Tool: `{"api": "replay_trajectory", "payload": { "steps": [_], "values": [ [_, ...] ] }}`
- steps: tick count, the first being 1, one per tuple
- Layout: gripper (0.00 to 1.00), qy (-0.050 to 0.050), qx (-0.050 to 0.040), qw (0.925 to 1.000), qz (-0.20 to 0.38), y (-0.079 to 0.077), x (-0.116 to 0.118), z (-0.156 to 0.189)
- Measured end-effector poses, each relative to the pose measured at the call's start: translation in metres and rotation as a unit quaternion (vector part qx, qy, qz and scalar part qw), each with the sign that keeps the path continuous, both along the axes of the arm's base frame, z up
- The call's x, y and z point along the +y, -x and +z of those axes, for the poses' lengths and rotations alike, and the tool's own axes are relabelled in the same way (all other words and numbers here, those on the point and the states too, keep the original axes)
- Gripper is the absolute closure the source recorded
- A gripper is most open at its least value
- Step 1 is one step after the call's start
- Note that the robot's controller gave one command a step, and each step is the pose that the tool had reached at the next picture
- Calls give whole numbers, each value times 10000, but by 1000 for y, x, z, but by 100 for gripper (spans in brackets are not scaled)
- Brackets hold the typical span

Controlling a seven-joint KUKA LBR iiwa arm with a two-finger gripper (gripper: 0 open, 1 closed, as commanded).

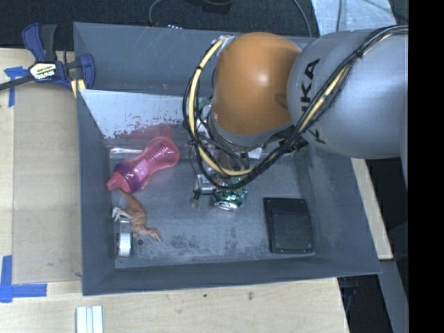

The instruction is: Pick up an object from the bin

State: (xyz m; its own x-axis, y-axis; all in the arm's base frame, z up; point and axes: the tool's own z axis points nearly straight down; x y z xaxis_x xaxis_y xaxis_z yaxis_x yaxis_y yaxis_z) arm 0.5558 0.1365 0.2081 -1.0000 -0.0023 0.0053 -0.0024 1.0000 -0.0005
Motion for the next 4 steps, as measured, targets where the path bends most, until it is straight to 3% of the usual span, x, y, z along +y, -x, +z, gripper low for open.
{"api": "replay_trajectory", "payload": {
  "steps": [1, 2, 3, 4],
  "values": [
    [0, -7, -42, 10000, -13, -2, -1, 5],
    [0, -13, -50, 9992, 405, -8, -8, -10],
    [0, -8, -48, 9937, 1122, -27, -26, -40],
    [0, -20, -64, 9976, 685, -51, -59, -52]
  ]
}}
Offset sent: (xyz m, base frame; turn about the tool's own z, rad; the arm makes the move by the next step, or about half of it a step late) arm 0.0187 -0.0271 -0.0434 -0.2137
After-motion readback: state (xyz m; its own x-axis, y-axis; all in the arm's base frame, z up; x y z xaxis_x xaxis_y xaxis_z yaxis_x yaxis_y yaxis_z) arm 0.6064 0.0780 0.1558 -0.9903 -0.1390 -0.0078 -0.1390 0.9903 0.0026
